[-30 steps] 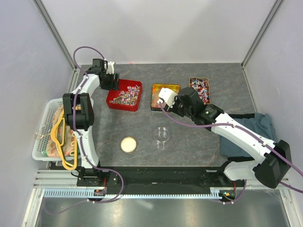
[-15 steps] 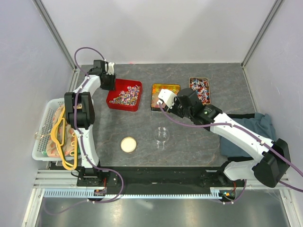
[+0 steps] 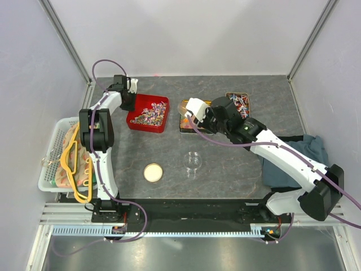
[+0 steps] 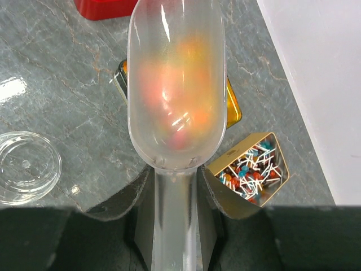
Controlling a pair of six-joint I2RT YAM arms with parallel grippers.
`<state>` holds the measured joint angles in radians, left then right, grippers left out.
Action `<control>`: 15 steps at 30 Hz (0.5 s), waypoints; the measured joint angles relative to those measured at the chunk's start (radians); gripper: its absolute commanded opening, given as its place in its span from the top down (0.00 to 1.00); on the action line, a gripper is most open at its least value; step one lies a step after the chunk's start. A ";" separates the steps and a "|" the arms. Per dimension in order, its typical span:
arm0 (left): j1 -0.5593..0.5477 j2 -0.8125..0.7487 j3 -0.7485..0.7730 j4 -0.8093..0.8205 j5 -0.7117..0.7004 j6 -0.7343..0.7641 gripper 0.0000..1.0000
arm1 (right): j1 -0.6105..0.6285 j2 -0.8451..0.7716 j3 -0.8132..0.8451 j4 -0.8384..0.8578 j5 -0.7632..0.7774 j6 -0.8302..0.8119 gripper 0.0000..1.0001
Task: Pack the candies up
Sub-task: Pick up the storage box at the center of the board.
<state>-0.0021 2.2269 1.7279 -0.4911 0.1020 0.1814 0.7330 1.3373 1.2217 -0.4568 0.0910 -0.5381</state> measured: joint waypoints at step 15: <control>-0.004 -0.001 0.000 0.002 -0.005 0.078 0.98 | 0.013 0.109 0.183 -0.132 0.007 -0.047 1.00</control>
<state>-0.0063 2.2257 1.7275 -0.4896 0.0971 0.2596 0.7464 1.4464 1.4052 -0.5884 0.0982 -0.5846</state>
